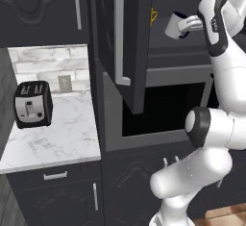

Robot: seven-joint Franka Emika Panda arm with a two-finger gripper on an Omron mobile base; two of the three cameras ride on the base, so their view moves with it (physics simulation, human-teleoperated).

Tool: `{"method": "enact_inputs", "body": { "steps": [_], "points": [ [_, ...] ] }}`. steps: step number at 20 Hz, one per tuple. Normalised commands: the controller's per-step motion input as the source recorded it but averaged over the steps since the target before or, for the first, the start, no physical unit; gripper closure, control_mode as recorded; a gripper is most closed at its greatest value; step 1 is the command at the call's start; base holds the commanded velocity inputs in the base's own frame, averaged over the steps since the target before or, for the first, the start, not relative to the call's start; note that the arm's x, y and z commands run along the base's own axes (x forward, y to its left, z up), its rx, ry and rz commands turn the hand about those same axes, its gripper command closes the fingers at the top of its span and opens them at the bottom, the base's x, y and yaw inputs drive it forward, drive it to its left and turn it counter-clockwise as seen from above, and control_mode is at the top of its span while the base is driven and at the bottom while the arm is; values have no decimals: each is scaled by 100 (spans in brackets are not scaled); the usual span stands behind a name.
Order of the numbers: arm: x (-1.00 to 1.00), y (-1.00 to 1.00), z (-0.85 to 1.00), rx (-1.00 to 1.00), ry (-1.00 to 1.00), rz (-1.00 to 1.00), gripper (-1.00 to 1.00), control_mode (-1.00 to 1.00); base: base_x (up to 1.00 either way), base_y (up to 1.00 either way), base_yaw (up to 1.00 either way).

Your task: Pick the mug on the counter and place it in the cabinet with the handle facing the right, like the mugs already inside.

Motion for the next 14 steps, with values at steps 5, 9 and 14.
{"method": "enact_inputs", "body": {
  "steps": [5,9,14],
  "points": [
    [32,-16,-7,-10,0,11,100,-100,0,0,0],
    [26,-13,-6,-9,0,10,100,-100,0,0,0],
    [26,-15,-7,-8,0,10,100,-100,0,0,0]
  ]
}}
